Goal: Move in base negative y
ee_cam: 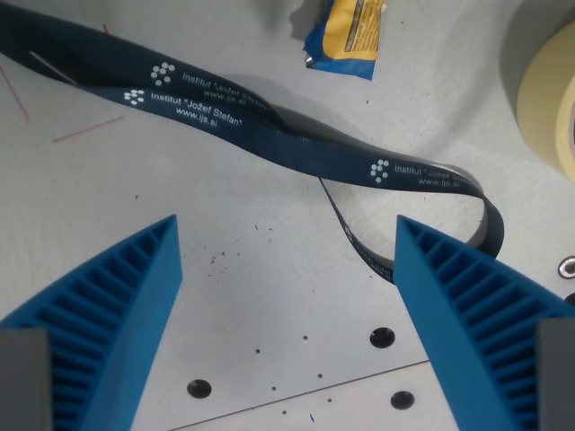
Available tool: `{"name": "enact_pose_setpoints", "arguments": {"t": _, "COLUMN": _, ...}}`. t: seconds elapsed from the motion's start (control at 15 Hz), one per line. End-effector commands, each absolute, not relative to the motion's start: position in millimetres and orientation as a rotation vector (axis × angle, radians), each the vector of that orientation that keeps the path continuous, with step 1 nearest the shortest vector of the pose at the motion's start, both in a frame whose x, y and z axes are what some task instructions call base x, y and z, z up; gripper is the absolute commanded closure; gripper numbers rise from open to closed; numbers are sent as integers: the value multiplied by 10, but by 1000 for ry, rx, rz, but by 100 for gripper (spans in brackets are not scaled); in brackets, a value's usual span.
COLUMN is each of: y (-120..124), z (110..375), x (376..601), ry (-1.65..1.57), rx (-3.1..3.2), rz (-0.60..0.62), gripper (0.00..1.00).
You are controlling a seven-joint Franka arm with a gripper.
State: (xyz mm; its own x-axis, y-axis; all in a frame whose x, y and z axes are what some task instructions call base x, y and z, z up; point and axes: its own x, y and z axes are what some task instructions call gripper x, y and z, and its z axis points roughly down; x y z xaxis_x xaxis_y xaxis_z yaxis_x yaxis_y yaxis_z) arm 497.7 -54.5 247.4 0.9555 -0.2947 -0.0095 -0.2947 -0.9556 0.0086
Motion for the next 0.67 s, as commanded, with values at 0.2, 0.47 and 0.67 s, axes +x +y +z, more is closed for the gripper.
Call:
{"name": "enact_pose_setpoints", "arguments": {"t": 0.2, "y": -715, "z": 2491, "x": 5020, "ry": -468, "rx": 3100, "rz": -11, "gripper": 0}}
{"name": "enact_pose_setpoints", "arguments": {"t": 0.47, "y": -941, "z": 2488, "x": 5075, "ry": -468, "rx": 3100, "rz": -11, "gripper": 0}}
{"name": "enact_pose_setpoints", "arguments": {"t": 0.67, "y": -1112, "z": 2485, "x": 5118, "ry": -468, "rx": 3100, "rz": -11, "gripper": 0}}
